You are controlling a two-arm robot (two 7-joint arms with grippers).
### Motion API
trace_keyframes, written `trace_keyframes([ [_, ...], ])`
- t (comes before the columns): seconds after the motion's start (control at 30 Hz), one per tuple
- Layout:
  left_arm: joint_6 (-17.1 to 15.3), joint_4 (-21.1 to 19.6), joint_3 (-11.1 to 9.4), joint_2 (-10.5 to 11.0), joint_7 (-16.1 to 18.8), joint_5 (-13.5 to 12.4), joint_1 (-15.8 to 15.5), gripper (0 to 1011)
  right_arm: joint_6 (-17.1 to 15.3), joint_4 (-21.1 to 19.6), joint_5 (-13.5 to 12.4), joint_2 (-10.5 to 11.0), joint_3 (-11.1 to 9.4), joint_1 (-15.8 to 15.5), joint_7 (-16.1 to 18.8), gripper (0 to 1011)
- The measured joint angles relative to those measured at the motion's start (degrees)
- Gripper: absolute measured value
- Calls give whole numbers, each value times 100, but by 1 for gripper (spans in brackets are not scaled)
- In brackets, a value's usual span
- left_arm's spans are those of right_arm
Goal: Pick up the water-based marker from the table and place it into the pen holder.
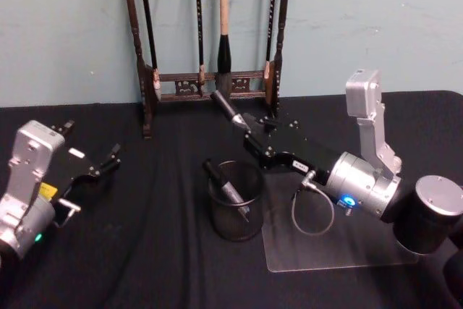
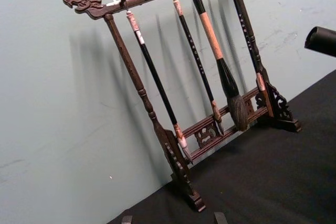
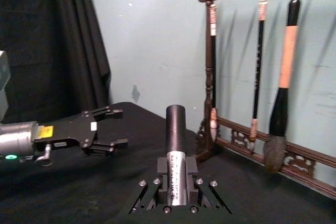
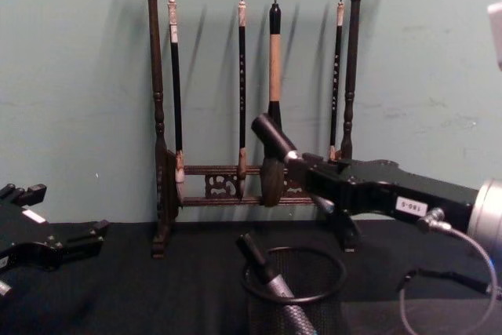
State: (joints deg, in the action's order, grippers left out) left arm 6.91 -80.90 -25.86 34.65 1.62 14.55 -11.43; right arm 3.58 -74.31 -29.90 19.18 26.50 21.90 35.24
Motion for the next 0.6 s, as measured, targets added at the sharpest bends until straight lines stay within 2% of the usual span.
trace_keyframes([
  [0.2, 0, 0, 0, 0, 0, 0, 0, 1009, 37, 161, -63, -45, 139, 107, 143, 204],
  [0.6, 0, 0, 0, 0, 0, 0, 0, 1009, 87, 517, -156, -198, 279, 230, 192, 204],
])
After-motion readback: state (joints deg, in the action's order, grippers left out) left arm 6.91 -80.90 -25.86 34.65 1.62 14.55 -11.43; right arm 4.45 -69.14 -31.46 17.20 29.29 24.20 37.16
